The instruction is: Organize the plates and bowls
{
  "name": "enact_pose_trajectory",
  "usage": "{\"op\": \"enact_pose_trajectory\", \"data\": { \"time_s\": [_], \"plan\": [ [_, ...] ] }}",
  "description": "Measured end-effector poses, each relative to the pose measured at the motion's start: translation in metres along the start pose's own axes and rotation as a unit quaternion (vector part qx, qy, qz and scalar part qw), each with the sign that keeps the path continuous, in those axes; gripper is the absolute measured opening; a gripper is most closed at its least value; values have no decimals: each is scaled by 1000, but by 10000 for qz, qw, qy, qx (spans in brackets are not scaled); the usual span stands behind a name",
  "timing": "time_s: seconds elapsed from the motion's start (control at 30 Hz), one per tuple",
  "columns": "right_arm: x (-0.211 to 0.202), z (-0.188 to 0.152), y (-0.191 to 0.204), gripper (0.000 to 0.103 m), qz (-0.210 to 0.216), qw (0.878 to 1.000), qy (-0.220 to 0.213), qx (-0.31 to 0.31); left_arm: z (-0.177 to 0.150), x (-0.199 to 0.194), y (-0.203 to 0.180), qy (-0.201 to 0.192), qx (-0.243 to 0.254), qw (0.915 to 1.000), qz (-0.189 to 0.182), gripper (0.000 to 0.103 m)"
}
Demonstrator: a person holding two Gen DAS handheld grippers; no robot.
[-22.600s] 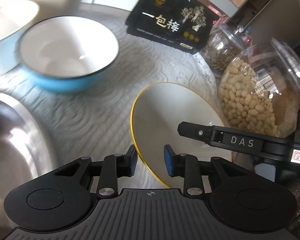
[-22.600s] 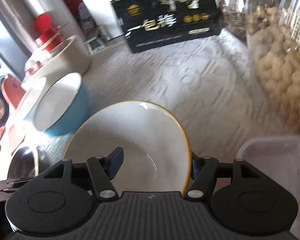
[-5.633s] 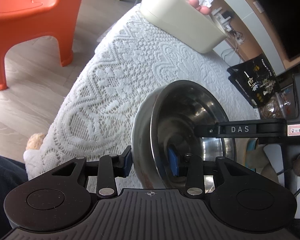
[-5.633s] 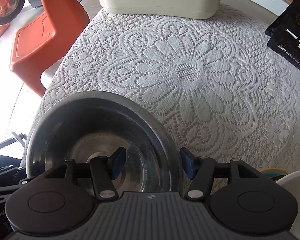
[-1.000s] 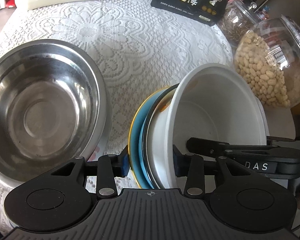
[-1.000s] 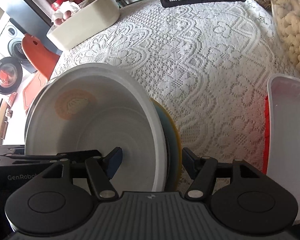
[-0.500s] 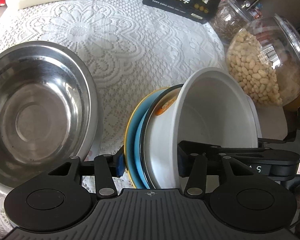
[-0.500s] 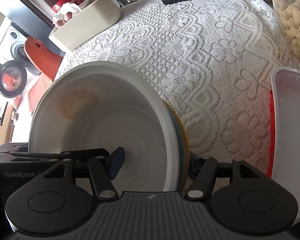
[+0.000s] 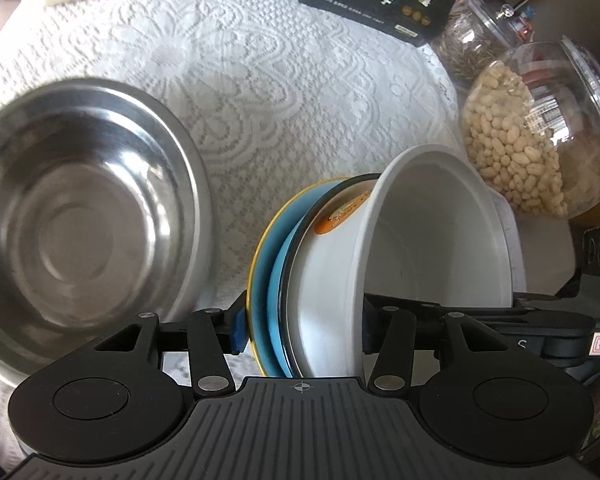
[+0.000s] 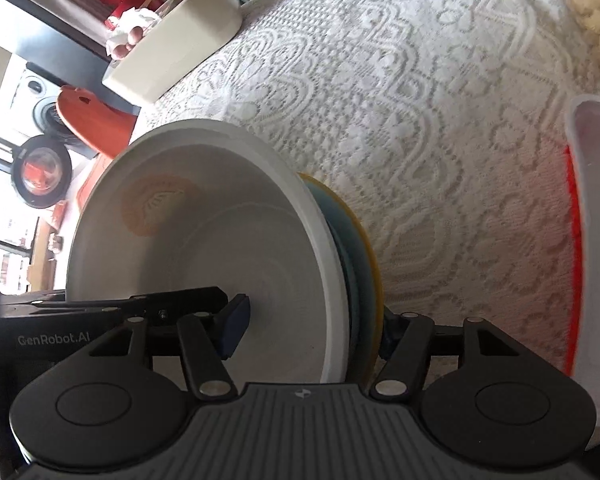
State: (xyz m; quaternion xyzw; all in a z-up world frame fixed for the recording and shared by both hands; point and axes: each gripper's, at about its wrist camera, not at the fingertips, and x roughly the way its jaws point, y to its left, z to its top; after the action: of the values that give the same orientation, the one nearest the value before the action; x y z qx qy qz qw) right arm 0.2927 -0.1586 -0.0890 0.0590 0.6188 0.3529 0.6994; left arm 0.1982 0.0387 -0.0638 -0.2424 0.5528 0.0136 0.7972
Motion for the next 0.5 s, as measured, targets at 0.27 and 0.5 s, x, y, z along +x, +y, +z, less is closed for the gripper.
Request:
{"op": "enact_pose_trajectory", "data": {
  "time_s": [0.27,0.5],
  "plan": [
    [3,3,2,63,89,9998,92,-169,-2,-2,1,19,84,9999,69,53],
    [2,2,0,63,96,9999,11,-39,0,-1,-2,-8,134,9998,117,55]
  ]
}}
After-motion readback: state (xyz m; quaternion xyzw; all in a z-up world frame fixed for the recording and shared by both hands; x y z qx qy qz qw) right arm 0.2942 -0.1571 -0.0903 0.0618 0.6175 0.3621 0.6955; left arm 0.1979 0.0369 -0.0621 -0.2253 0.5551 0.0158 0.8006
